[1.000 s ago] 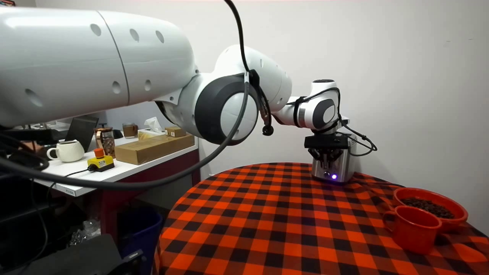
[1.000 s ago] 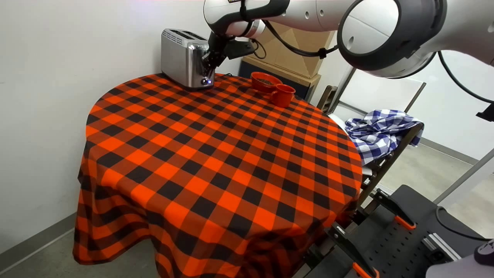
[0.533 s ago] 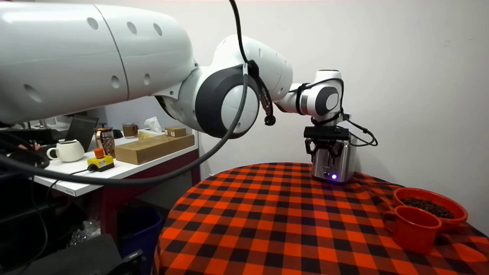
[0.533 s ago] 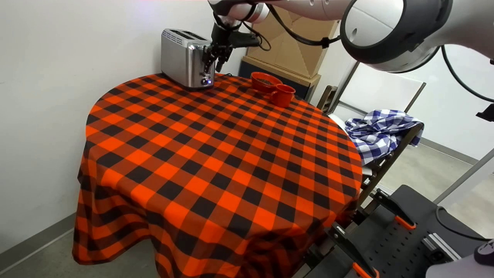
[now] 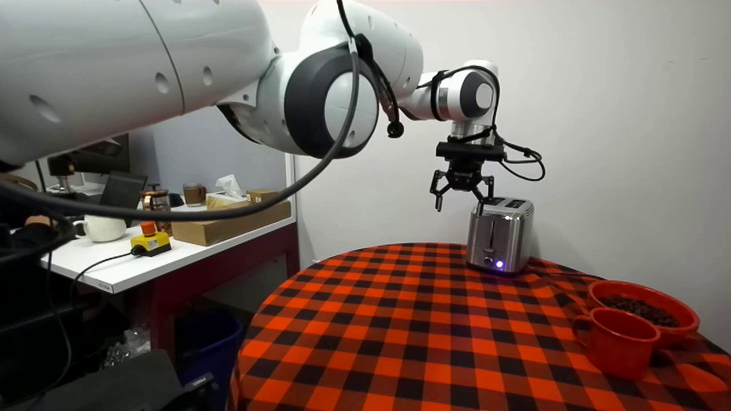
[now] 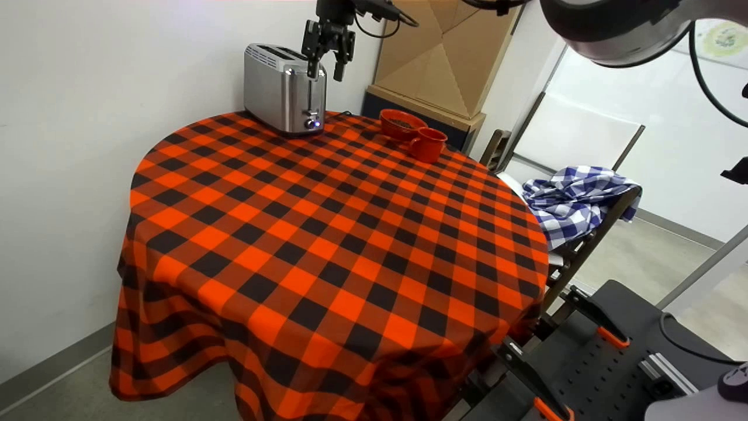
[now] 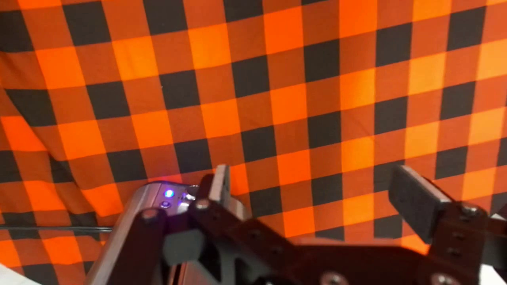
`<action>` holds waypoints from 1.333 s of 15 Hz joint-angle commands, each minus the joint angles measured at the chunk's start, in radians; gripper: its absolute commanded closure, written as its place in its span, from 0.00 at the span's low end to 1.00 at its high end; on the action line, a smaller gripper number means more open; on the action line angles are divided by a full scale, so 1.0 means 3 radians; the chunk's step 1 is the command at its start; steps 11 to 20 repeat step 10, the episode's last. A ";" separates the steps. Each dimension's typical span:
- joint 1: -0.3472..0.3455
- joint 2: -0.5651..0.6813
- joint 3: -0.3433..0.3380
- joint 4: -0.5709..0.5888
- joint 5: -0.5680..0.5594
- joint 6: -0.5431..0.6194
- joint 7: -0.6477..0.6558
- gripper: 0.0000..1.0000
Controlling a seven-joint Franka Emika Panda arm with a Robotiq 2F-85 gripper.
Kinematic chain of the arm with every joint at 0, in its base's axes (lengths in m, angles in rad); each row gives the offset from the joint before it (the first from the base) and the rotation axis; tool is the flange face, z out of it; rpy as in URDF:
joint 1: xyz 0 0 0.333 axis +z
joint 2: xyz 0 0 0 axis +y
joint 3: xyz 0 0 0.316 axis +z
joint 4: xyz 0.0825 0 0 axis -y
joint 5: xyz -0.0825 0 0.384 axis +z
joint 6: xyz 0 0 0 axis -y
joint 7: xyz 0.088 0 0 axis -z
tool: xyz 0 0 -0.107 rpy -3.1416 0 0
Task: Push the lever of the toaster down
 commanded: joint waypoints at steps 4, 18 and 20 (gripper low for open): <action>0.0230 -0.0324 -0.0233 -0.0101 -0.0119 -0.0600 0.0008 0.00; 0.0239 -0.0310 -0.0237 -0.0071 -0.0079 -0.0532 0.0003 0.00; 0.0239 -0.0310 -0.0237 -0.0071 -0.0079 -0.0532 0.0003 0.00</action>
